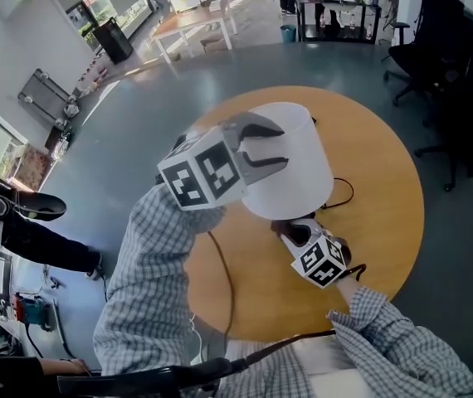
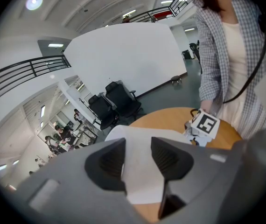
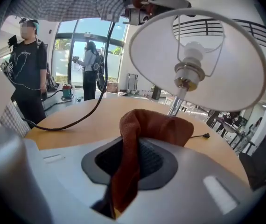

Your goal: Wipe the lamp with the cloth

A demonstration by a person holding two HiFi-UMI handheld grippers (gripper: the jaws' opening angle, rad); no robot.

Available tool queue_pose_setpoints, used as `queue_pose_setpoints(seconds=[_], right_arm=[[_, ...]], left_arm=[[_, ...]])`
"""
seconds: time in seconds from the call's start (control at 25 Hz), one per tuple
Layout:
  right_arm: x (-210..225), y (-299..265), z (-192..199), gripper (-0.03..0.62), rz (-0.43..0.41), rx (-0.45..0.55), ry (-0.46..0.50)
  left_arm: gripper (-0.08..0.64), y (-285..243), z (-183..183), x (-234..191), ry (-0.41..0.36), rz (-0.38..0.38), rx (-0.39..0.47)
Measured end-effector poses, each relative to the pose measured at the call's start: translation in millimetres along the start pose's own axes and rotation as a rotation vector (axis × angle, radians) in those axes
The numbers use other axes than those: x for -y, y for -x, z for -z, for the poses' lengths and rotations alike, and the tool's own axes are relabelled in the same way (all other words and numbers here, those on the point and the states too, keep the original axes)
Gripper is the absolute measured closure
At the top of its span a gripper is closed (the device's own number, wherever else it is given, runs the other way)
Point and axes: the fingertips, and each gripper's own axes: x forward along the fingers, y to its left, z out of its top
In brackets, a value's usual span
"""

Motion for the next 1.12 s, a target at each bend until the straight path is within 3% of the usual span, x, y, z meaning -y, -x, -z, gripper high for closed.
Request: queue_pose_setpoints(seconds=[0.2, 0.4, 0.76, 1.12], right_arm=[[-22, -5, 22, 0.512, -0.064, -0.066, 0.013], [-24, -1, 24, 0.512, -0.064, -0.068, 0.001], [-36, 27, 35, 0.512, -0.061, -0.079, 0.001], [-81, 47, 69, 0.512, -0.113, -0.161, 0.045]], left_arm=[[0.388, -1, 2, 3, 0.003, -0.002, -0.01], [0.388, 1, 1, 9, -0.002, -0.007, -0.016], [0.391, 10, -19, 39, -0.067, -0.024, -0.007], [0.397, 17, -34, 84, -0.144, -0.014, -0.029]])
